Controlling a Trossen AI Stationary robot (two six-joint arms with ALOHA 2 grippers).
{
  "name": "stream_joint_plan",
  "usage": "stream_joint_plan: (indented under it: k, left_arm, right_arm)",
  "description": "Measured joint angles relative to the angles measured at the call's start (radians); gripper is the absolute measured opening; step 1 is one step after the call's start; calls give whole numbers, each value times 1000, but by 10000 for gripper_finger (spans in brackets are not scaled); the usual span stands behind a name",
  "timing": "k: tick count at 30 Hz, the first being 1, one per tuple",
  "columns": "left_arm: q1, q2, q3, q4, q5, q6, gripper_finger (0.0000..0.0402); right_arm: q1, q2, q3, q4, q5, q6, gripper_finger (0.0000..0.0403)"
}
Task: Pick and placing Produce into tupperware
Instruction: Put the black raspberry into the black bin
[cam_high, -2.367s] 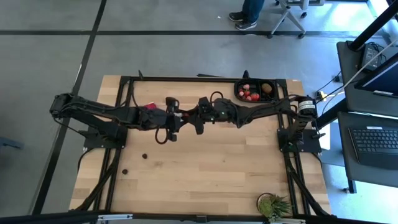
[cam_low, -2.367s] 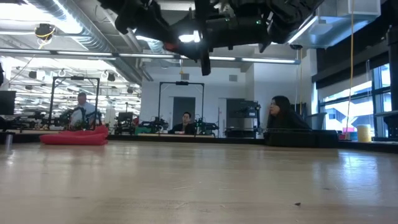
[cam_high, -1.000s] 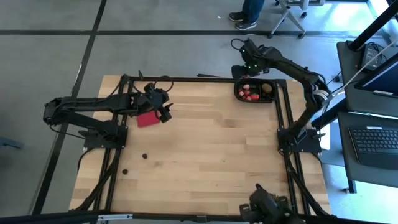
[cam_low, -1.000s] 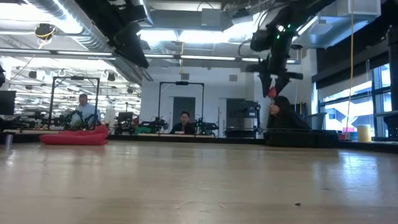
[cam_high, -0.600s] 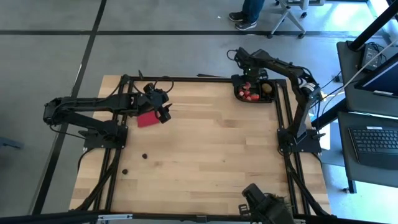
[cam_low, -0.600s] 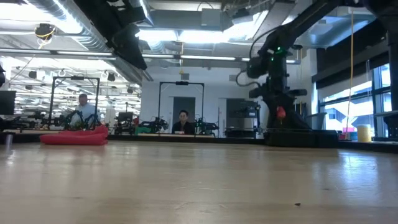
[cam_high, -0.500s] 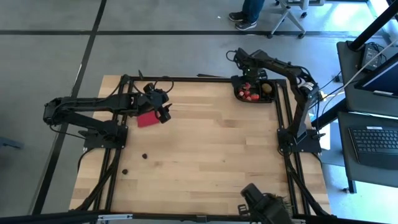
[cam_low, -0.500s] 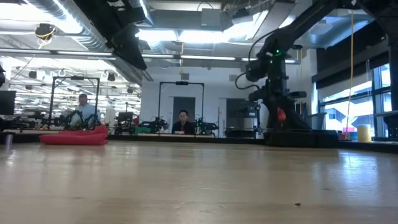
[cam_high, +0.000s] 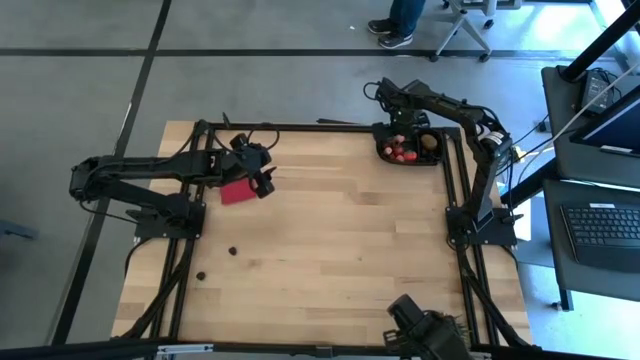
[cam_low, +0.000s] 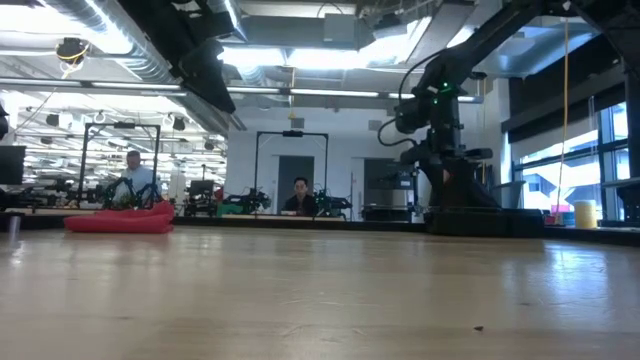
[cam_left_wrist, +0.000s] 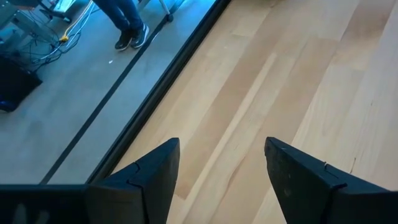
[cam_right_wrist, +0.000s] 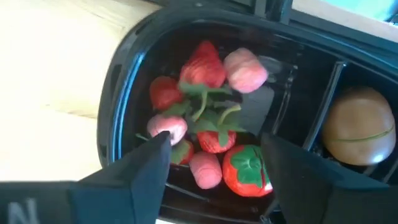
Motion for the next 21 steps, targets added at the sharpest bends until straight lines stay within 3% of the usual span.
stream_joint_plan:
  k: [8,16,21]
  left_arm:
    - [-1,-23,0,-78,1,-27,228]
    - [-12,-62,0,-190,156,-115,228]
    - [-50,-101,0,-301,180,-124,228]
  right_arm:
    - [50,-49,95,-19,-6,-36,277]
    - [302,-170,128,262,-81,-151,276]
    - [483,-219,66,380,-82,-183,277]
